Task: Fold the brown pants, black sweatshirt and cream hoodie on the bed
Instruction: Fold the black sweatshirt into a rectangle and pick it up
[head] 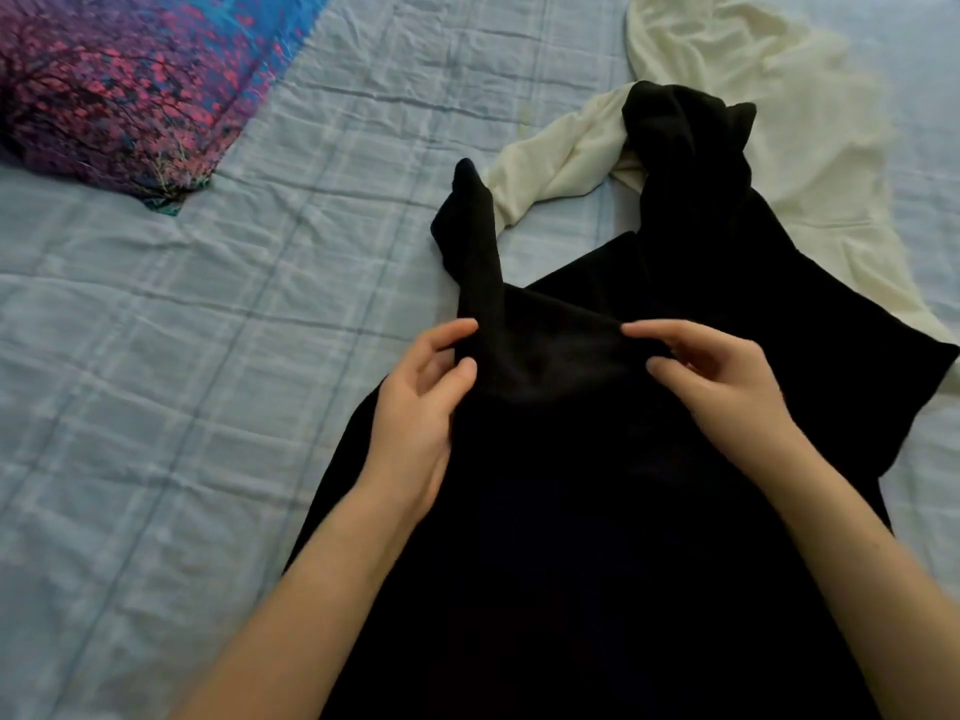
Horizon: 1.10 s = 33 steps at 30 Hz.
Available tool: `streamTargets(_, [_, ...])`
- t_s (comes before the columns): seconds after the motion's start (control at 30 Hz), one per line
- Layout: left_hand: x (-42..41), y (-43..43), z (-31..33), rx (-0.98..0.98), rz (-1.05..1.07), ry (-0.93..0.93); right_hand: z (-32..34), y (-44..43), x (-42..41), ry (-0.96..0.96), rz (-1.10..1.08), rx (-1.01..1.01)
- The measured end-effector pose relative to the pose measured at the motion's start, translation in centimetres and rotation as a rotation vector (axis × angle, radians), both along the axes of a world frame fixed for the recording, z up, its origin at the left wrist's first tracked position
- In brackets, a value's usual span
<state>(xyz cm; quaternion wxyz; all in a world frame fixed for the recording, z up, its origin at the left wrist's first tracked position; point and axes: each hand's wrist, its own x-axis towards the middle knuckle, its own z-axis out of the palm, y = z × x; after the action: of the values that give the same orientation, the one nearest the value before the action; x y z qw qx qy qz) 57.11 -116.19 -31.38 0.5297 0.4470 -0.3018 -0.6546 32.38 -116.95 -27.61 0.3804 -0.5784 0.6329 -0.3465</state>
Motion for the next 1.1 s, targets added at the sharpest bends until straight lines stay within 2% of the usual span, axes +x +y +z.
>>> streamTargets(0.1, [-2.1,6.4,-1.5,0.197,-0.031,-0.135,-0.8,5.7,-3.3,0.062,-0.03,0.196])
streamTargets(0.13, [-2.6,8.0,-2.1,0.281,-0.059,-0.22,-1.7,7.2,-4.0,0.138,-0.006,0.302])
streamTargets(0.2, [-2.9,9.7,-2.8,0.371,-0.142,-0.417,-3.4,9.2,-4.9,0.426,0.101,0.467])
streamTargets(0.27, [-2.7,9.0,-2.9,0.265,-0.142,-0.618,-4.0,9.1,-4.5,0.664,0.135,0.345])
streamTargets(0.3, [-2.6,8.1,-2.7,0.183,-0.098,-0.676,-4.0,8.4,-3.9,0.681,0.121,0.224])
streamTargets(0.4, [-2.7,4.6,-1.6,0.073,-0.049,-0.783,-3.6,5.4,-0.2,0.564,0.145,0.026])
streamTargets(0.57, [-3.9,3.4,-1.1,-0.032,0.008,-0.978,-3.1,2.3,5.6,0.101,0.092,0.106])
streamTargets(0.67, [-4.4,5.0,-1.3,-0.108,0.1,-0.987,-3.3,2.5,5.8,0.072,0.128,0.138])
streamTargets(0.73, [-4.4,5.9,-1.2,-0.078,0.123,-0.901,-3.3,3.3,5.3,0.097,0.219,0.145])
streamTargets(0.8, [-4.5,6.8,-0.8,-0.01,0.118,-0.67,-3.4,4.5,4.7,0.094,0.316,0.164])
streamTargets(0.87, [-4.7,8.2,-0.6,0.015,0.044,-0.413,-3.6,6.3,4.0,0.022,0.338,0.232])
streamTargets(0.93, [-5.2,10.2,-0.9,-0.006,-0.059,-0.305,-3.7,8.2,3.2,-0.103,0.305,0.314])
streamTargets(1.0, [-5.9,12.2,-1.4,-0.063,-0.132,-0.417,-3.8,9.9,2.5,-0.171,0.239,0.312])
streamTargets(1.1, [-7.1,14.2,-2.3,-0.148,-0.286,-0.816,-3.7,11.1,1.9,-0.146,0.091,0.232])
